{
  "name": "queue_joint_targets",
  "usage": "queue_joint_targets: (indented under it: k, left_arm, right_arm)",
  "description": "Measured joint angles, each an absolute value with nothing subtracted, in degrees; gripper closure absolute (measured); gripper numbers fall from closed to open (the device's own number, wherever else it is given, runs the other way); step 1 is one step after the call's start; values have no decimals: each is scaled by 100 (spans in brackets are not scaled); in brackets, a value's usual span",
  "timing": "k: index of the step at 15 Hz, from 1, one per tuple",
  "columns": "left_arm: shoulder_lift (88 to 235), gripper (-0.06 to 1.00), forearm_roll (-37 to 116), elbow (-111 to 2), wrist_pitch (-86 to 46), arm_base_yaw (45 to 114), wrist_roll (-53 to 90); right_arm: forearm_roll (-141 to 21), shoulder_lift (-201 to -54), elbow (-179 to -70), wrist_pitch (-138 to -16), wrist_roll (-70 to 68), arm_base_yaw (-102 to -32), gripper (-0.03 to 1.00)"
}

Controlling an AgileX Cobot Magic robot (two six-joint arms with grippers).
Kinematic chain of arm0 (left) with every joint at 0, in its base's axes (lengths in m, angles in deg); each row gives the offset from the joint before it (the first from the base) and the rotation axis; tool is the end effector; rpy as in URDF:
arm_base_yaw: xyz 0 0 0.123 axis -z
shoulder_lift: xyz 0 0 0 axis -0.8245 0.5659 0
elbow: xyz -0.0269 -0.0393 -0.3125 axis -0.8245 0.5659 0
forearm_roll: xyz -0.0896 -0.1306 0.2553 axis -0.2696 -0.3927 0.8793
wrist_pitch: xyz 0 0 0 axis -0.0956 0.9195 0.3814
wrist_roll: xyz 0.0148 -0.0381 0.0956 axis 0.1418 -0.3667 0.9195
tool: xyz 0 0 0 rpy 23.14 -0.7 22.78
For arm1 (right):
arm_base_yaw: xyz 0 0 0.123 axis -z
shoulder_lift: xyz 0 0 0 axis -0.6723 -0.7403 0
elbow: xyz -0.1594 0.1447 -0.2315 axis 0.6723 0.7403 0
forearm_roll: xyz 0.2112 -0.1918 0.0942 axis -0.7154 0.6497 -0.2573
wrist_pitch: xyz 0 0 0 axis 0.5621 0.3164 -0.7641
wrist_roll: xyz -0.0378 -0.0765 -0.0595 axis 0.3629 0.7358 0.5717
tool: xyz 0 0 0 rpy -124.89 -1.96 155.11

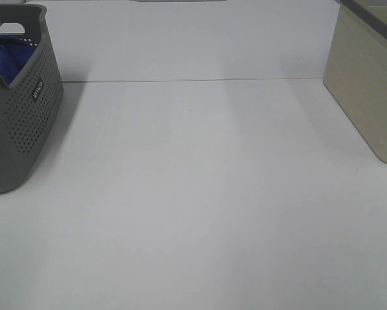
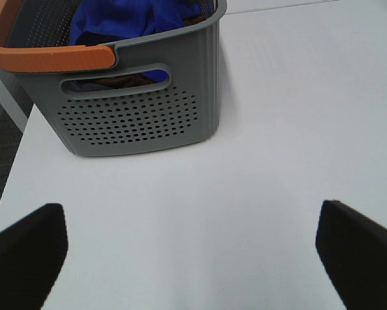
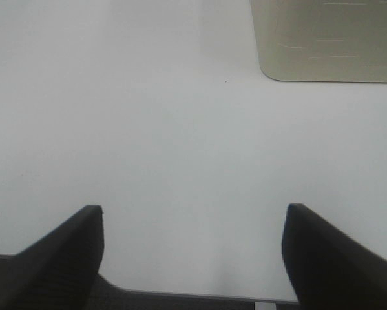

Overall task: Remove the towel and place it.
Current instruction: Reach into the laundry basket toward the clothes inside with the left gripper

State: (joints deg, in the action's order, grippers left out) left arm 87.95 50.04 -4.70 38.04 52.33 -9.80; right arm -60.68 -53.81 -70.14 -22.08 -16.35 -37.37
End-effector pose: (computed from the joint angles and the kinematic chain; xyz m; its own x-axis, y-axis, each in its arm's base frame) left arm 0.0139 -0.0044 0.3000 -0.4484 0.0539 -0.8922 0.0229 0.9985 0.0488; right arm 0.0215 0.0119 0.2754 -0.5303 -0.0183 -0.8476 -0.0604 0.9980 0.0163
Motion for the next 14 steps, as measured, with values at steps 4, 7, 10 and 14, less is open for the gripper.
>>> queue_joint_targets:
  k: [4,7,10,14]
  left_arm:
    - [8795,-5,5004,-470,3804,5233,-985]
    - [8795,-5,5004,-470,3804,5233,-985]
    - [8795,-5,5004,-470,3804,5233,-985]
    - [8795,-5,5004,-470,3804,5233,-985]
  right_arm:
    - [-6068,-5381,-7014,-2208,-1635,-3737,22]
    - [-6068,-5381,-7014,-2208,-1635,-3737,22]
    - [-6068,-5381,-7014,-2208,-1635,-3737,22]
    - [-6068,-5381,-7014,-2208,-1635,-3737,22]
